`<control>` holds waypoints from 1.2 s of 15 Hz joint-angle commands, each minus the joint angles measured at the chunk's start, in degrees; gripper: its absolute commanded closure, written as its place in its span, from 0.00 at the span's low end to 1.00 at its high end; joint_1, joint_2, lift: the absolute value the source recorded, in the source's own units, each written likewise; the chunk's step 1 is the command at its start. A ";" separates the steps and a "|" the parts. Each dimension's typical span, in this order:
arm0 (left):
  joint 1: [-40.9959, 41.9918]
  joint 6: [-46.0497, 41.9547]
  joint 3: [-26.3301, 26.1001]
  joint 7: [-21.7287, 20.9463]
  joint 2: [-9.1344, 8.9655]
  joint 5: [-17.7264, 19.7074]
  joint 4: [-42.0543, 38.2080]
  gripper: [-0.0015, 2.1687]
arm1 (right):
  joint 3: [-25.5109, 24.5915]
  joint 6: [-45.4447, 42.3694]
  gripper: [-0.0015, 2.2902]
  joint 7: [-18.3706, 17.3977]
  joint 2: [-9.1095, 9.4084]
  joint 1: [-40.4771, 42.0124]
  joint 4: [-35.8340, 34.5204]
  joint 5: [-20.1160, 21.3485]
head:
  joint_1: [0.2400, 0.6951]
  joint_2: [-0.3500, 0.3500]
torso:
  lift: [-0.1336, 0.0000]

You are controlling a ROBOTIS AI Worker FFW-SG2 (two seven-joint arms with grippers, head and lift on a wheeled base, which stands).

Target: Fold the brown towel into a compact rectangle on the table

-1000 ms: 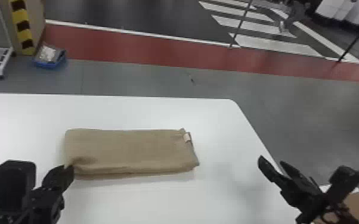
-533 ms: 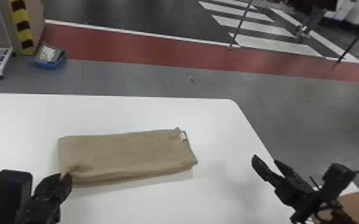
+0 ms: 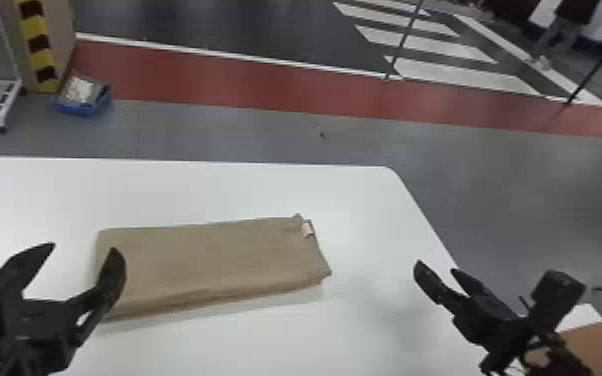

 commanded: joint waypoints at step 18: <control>-15.18 13.80 -8.19 -5.35 -3.32 -1.80 16.47 0.98 | 12.65 29.79 0.10 6.45 -7.20 -22.91 8.01 3.14 | 1.00 0.09 | 0.07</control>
